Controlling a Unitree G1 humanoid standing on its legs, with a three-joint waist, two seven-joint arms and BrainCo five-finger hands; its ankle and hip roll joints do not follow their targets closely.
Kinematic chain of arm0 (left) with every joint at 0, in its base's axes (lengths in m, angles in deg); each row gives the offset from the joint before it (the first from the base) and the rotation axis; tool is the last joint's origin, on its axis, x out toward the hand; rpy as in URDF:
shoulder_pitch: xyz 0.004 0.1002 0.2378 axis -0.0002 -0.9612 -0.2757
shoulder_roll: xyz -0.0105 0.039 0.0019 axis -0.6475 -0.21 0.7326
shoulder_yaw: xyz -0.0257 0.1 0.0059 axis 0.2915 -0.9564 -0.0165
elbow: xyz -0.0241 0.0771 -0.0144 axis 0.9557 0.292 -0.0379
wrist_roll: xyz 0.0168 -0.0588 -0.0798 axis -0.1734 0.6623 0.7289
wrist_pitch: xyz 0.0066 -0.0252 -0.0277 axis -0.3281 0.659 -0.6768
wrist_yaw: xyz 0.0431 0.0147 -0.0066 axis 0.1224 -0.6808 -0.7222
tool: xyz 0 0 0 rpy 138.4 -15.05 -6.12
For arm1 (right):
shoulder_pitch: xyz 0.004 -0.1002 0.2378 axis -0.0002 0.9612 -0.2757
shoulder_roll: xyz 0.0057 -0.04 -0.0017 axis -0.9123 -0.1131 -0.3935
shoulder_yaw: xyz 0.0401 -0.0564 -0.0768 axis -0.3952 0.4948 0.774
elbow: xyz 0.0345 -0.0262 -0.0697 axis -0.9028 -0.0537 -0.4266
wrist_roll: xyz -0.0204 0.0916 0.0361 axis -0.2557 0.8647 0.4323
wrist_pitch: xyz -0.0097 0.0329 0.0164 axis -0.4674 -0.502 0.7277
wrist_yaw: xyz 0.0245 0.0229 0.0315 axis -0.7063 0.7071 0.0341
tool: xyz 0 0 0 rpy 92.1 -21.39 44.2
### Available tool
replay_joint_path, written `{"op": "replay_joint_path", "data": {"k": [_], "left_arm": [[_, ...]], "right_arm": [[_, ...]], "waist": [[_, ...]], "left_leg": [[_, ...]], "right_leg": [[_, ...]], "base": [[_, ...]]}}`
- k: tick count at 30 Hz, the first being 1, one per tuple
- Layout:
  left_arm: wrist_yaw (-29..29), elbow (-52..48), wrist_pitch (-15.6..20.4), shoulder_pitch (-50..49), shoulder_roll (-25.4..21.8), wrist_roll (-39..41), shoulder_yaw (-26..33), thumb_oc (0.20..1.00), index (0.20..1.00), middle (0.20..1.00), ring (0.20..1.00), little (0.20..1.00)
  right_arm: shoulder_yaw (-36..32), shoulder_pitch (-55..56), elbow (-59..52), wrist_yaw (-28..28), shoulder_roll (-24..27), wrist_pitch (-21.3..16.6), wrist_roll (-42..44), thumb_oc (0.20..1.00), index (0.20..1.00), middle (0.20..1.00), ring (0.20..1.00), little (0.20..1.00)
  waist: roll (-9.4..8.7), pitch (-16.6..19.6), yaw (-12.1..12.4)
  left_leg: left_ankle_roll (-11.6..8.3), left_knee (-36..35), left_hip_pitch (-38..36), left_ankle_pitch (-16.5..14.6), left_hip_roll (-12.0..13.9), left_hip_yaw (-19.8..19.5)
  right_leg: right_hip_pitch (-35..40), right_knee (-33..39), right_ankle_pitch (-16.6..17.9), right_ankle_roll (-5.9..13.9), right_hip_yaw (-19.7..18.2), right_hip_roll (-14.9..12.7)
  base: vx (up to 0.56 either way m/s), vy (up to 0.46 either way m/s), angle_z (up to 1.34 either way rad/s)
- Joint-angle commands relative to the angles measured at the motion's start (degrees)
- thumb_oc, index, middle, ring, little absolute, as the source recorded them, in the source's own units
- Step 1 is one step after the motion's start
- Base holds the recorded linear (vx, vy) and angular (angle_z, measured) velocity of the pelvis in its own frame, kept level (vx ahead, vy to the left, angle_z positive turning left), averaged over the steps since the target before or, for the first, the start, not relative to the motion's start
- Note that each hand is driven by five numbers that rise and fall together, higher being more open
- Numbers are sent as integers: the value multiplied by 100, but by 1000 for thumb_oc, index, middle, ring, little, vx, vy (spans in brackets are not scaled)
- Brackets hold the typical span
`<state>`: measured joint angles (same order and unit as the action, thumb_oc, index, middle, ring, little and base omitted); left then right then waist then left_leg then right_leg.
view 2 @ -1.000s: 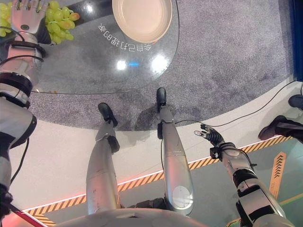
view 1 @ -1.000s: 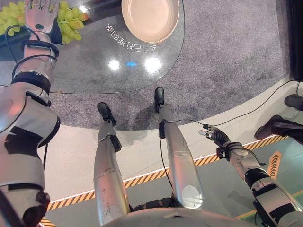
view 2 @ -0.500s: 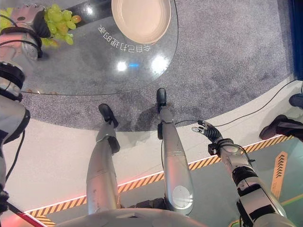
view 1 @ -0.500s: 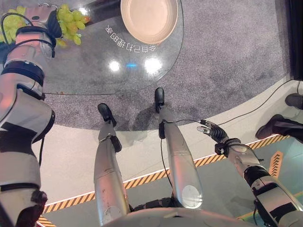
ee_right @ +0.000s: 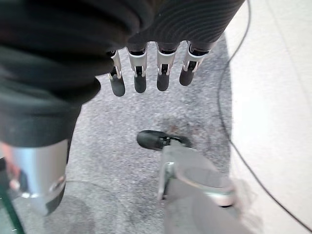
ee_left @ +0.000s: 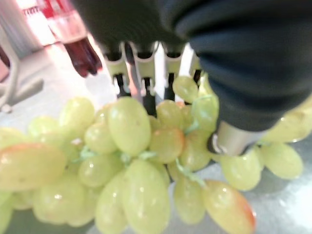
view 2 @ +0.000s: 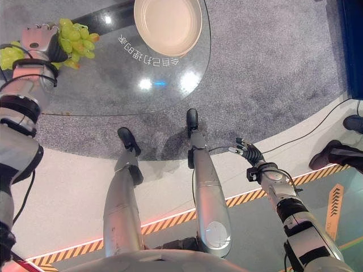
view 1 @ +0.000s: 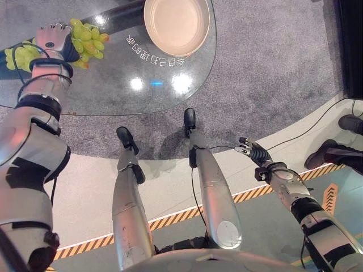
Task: Pick up fruits into the plate
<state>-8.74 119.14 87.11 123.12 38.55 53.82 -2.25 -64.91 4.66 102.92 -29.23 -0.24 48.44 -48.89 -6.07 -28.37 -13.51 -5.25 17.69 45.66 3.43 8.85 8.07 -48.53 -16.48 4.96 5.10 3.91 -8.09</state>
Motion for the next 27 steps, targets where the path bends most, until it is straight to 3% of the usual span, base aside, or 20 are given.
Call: {"op": "replay_joint_path", "data": {"k": [1,4,7,16,22,27], "left_arm": [[220,143,179,-771,14,96,305,200,200,200,200,200],[493,-13,389,-1012,72,585,638,200,200,200,200,200],[703,-349,834,-1317,161,1647,1291,200,200,200,200,200],[929,-1528,1479,-1673,437,2684,2052,200,200,200,200,200],[1067,-2434,1777,-2179,719,3349,2533,200,200,200,200,200],[1193,-2746,1739,-2399,827,3060,2633,200,200,200,200,200]], "right_arm": [[39,312,-220,182,43,-104,139,1000,1000,1000,1000,1000],[65,376,-354,239,-28,-87,106,1000,1000,1000,1000,1000],[97,513,-492,292,-164,-148,25,1000,1000,1000,1000,1000],[143,895,-1176,572,-371,-169,-155,1000,1000,1000,1000,1000],[85,1160,-1336,660,-525,-255,-362,1000,1000,1000,1000,1000],[-13,1217,-1351,771,-529,-309,-547,1000,1000,1000,1000,1000]], "waist": [[-399,-142,120],[-436,-142,159],[-447,-142,222],[-296,-142,345],[-234,-142,475],[-163,-142,536]], "left_leg": [[85,67,-79,-557,-509,332],[88,-7,-162,-543,-515,338],[97,-80,-274,-529,-543,315],[112,-260,-626,-501,-669,181],[134,-450,-1062,-531,-703,133],[121,-599,-1308,-507,-704,127]], "right_leg": [[256,362,23,114,202,423],[341,374,-1,112,228,452],[458,367,-54,104,244,486],[780,281,-261,73,239,487],[1183,381,-319,110,351,385],[1402,448,-345,125,414,324]], "base": [[-25,-51,0],[-14,-19,1],[-13,-14,3],[-26,-8,3],[-16,-32,5],[-11,-2,8]]}}
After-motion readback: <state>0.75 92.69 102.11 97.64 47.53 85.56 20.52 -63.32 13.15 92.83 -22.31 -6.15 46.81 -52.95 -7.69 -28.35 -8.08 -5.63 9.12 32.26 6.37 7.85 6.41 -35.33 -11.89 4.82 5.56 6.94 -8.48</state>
